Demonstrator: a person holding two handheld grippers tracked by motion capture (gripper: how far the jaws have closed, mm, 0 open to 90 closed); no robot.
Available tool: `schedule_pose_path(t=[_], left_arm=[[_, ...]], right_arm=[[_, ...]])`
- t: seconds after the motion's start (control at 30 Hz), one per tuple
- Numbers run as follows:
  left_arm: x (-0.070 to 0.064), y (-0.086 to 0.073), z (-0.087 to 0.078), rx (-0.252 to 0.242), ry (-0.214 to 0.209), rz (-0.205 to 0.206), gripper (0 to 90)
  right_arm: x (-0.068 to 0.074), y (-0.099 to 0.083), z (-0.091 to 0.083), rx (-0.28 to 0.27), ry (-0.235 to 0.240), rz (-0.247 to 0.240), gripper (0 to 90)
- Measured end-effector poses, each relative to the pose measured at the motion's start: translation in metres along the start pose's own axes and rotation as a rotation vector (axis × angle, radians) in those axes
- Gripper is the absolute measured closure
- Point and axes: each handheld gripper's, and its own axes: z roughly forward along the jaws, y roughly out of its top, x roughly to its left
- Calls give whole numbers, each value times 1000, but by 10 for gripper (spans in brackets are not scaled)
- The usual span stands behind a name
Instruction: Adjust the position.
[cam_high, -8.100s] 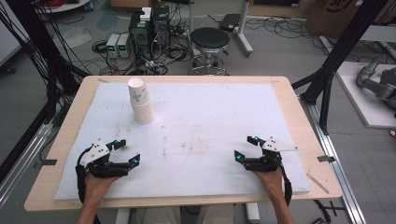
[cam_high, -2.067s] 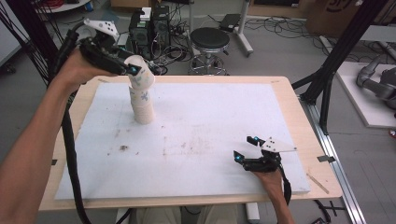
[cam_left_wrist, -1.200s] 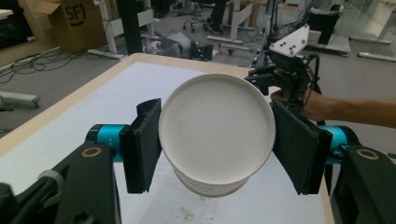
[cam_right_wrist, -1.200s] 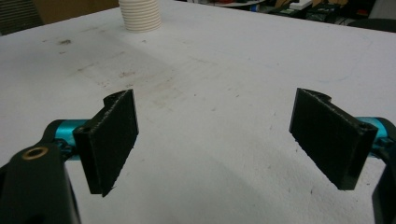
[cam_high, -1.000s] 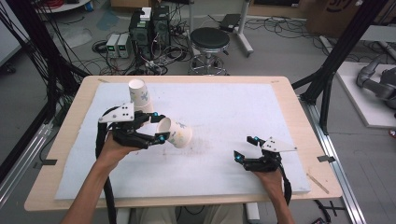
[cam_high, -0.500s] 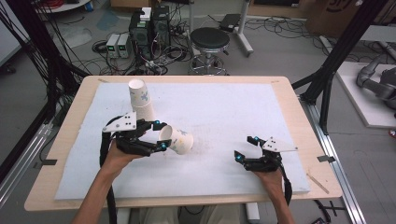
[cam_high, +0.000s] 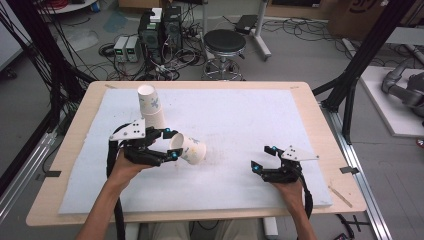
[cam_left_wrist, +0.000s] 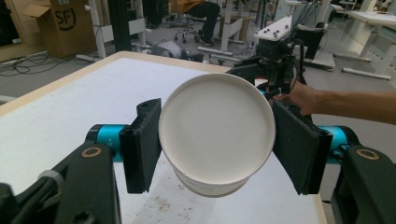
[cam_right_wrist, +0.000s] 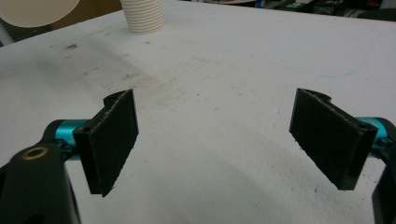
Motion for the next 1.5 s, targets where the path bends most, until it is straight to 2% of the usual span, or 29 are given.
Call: schedule_pose_path(t=[0.13,0.27,0.43,0.7,0.87,1.07,1.23,1.5], left_arm=[[0,0,0,1,-3,0,364],[0,0,0,-4,-18,2,364],[1,0,1,-19,-61,10,364],[0,0,5,-25,-89,16,364],[-3,3,11,-27,-99,21,364],[-8,9,22,-42,-126,30,364],[-10,10,27,-42,-138,32,365],[-14,15,33,-52,-155,37,364]], right_arm=[[-2,1,1,14,26,4,159],[-1,8,0,1,60,-47,159],[0,32,-6,-38,159,-81,160],[4,69,-7,-44,316,-138,166],[10,86,0,-40,398,-172,166],[24,107,17,-16,494,-224,166],[33,119,28,5,540,-247,166],[42,127,38,13,591,-252,166]])
